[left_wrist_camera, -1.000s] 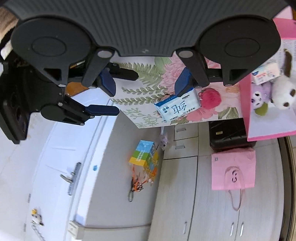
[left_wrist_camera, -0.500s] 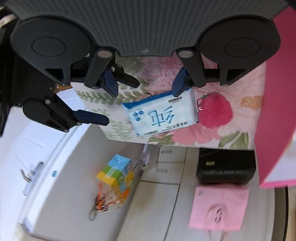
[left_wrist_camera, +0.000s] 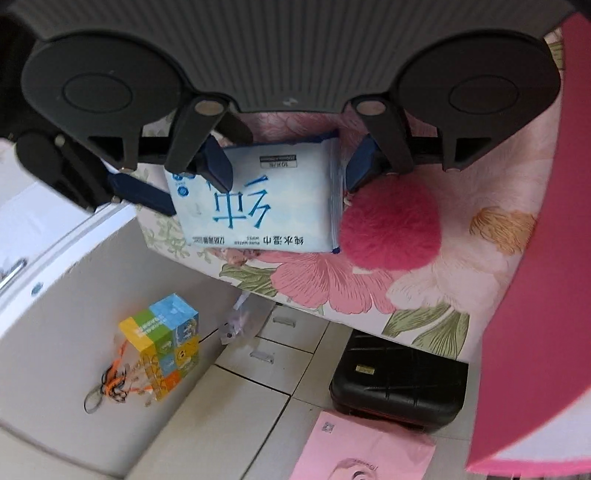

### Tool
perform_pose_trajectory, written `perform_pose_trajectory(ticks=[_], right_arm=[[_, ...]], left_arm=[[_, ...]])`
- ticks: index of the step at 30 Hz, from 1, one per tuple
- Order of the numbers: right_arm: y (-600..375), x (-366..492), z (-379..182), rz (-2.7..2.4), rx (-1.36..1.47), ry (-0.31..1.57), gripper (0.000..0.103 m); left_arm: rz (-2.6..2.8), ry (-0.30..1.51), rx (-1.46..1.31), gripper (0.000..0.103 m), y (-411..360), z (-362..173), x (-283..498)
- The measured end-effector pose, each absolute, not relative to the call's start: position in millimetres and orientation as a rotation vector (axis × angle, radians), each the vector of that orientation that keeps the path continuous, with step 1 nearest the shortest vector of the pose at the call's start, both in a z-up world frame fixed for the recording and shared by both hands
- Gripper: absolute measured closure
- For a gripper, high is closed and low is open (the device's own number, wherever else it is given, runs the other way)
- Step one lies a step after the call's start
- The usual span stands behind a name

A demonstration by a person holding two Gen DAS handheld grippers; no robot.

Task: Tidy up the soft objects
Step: 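Grasp the wet-wipes pack with the left gripper while right grips its other end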

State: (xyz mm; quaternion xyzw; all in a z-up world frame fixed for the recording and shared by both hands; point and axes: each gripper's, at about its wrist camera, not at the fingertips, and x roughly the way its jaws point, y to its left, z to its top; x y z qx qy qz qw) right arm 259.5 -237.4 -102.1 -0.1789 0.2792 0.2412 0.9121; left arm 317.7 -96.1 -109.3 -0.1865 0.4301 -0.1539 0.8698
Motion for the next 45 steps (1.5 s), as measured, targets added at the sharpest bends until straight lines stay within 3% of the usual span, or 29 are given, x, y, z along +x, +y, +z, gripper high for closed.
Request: perform_pose_trajectory(ticks=[12,19,23,45], right_arm=[[-240.1,268.9,-112.5,0.461,-0.278,0.596,0.023],[-228.4,255.2,-116.3,0.423,-0.306,0.528,0.036],[-227.1,242.3,-113.7,0.395,-0.311,0.496,0.037],[-237.3,165.7,-97.0,0.347,-0.119,0.481,0.023]], left_arm=[[-0.322,0.859,-0.342,0.043,-103.8,-111.8,310.3],[-0.340,0.827,-0.233,0.048,-118.5,-107.6,299.4],[-0.363,0.802,-0.231,0.048,-119.2,-103.0,288.7],[-0.486,0.779,-0.142,0.044,-118.3,-73.3,202.0]])
